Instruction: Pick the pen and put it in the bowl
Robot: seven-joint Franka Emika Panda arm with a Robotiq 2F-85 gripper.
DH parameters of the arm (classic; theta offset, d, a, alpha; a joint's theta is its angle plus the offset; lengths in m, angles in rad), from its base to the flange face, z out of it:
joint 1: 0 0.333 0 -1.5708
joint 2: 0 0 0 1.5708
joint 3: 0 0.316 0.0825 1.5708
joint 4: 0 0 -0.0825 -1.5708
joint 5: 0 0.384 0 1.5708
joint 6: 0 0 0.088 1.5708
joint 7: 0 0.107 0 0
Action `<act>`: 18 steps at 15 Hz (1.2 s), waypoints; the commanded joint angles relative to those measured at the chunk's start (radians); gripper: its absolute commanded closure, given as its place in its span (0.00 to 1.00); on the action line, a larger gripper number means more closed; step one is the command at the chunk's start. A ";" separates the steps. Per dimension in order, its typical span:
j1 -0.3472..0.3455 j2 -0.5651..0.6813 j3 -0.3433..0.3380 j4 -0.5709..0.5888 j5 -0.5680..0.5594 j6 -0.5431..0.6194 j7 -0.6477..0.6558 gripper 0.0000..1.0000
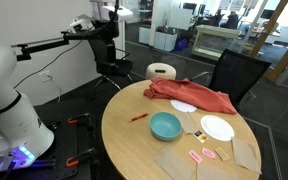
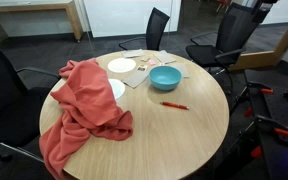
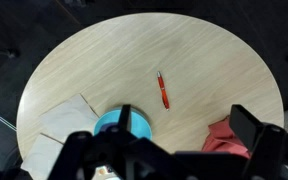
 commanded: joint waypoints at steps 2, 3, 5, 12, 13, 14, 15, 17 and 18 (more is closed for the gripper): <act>0.000 0.000 -0.001 0.002 -0.001 -0.003 0.000 0.00; 0.000 0.000 -0.001 0.002 -0.001 -0.003 0.000 0.00; 0.000 0.000 -0.001 0.002 -0.001 -0.003 0.000 0.00; -0.006 0.016 0.003 0.010 -0.007 0.013 0.006 0.00; -0.008 0.030 0.001 0.015 -0.008 0.024 0.002 0.00; -0.012 0.047 -0.001 0.020 -0.016 0.039 -0.006 0.00; -0.012 0.059 -0.003 0.023 -0.021 0.049 -0.016 0.00; -0.010 0.096 -0.006 0.025 -0.040 0.095 -0.040 0.00; -0.009 0.122 -0.006 0.026 -0.053 0.122 -0.051 0.00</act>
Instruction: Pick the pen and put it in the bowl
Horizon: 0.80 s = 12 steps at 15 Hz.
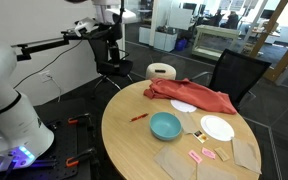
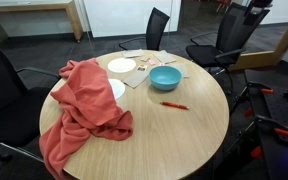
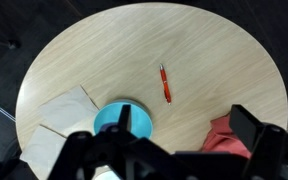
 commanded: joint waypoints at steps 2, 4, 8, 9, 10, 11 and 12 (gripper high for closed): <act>0.000 0.131 -0.009 0.025 -0.040 0.114 -0.064 0.00; 0.005 0.182 -0.015 0.024 -0.041 0.167 -0.093 0.00; -0.007 0.295 -0.029 0.031 -0.070 0.260 -0.129 0.00; -0.010 0.323 -0.032 0.035 -0.082 0.279 -0.131 0.00; -0.013 0.352 -0.036 0.041 -0.091 0.294 -0.136 0.00; -0.017 0.376 -0.036 0.043 -0.103 0.307 -0.129 0.00; -0.018 0.395 -0.037 0.048 -0.112 0.308 -0.123 0.00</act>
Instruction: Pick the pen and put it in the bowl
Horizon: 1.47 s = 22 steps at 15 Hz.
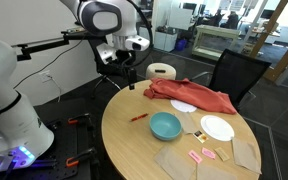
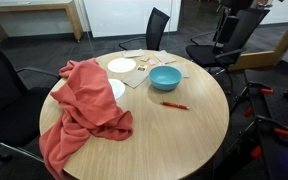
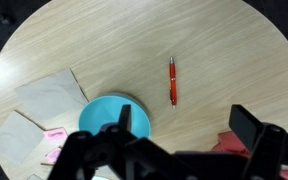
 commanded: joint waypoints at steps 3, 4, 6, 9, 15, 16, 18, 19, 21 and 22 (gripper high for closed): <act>0.000 0.060 -0.011 0.010 -0.016 0.009 0.001 0.00; -0.002 0.068 -0.012 0.012 -0.016 0.009 0.001 0.00; -0.003 0.071 -0.012 0.015 -0.017 0.009 0.001 0.00; 0.006 0.098 -0.022 0.023 0.006 0.038 -0.028 0.00; 0.019 0.294 0.004 0.066 -0.021 0.184 0.003 0.00; 0.022 0.330 0.006 0.079 -0.025 0.210 0.007 0.00; 0.029 0.416 0.009 0.111 -0.048 0.273 0.025 0.00; 0.033 0.456 0.008 0.129 -0.065 0.297 0.036 0.00; 0.048 0.534 -0.006 0.174 -0.119 0.325 0.069 0.00; 0.060 0.568 -0.020 0.197 -0.155 0.332 0.100 0.00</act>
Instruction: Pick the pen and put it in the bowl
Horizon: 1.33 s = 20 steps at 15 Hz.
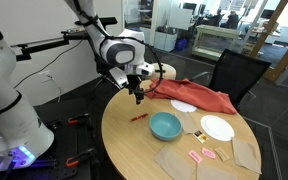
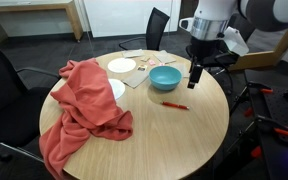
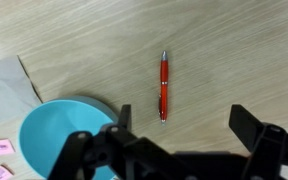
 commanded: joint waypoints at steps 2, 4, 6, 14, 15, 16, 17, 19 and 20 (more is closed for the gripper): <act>0.054 0.174 -0.051 0.121 -0.110 0.043 0.098 0.00; 0.078 0.219 -0.080 0.151 -0.134 0.052 0.117 0.00; 0.097 0.255 -0.106 0.168 -0.143 0.068 0.120 0.00; 0.149 0.370 -0.159 0.205 -0.120 0.131 0.108 0.00; 0.155 0.381 -0.161 0.207 -0.118 0.135 0.107 0.00; 0.159 0.391 -0.162 0.211 -0.117 0.137 0.106 0.00; 0.165 0.399 -0.165 0.213 -0.116 0.139 0.106 0.00; 0.174 0.413 -0.169 0.220 -0.113 0.143 0.105 0.00; 0.175 0.419 -0.170 0.224 -0.109 0.146 0.103 0.00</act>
